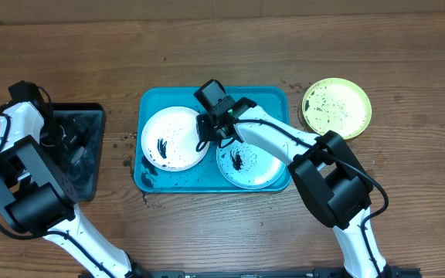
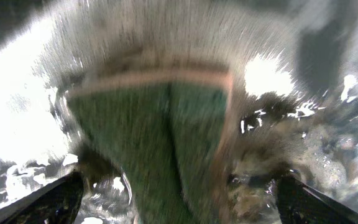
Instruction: Clean dirty plates on tray and stack at the side
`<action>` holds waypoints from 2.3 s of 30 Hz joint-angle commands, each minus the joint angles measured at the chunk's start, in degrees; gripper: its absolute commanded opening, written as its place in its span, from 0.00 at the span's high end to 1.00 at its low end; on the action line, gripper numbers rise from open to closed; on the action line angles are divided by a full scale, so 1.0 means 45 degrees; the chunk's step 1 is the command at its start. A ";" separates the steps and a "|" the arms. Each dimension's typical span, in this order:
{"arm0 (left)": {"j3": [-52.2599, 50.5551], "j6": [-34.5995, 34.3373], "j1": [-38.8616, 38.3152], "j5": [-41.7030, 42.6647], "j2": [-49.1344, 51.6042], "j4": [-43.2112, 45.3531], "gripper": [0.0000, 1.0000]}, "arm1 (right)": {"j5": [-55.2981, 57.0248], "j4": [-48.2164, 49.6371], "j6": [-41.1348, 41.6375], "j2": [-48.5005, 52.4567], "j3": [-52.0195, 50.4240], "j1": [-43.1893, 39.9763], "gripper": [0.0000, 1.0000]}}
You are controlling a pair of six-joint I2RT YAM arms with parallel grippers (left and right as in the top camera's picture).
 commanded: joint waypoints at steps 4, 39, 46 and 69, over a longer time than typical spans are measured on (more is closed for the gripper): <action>-0.0073 0.0000 -0.0015 -0.0865 0.0209 0.0792 0.00 | 0.0136 0.0039 -0.0053 0.0253 -0.0078 -0.0015 0.96; 0.3939 0.0005 -0.0073 0.0855 -0.0593 -0.3949 0.96 | 0.0136 0.0141 -0.0044 0.0253 -0.0078 -0.0015 0.96; 0.1651 0.0015 -0.0107 0.1200 -0.0602 -0.2225 0.96 | 0.0131 0.0083 -0.0044 0.0253 -0.0078 -0.0010 0.96; 0.3274 0.1462 -0.0102 0.2686 -0.0899 -0.3779 0.96 | 0.0131 0.0068 -0.0044 0.0253 -0.0078 -0.0010 0.96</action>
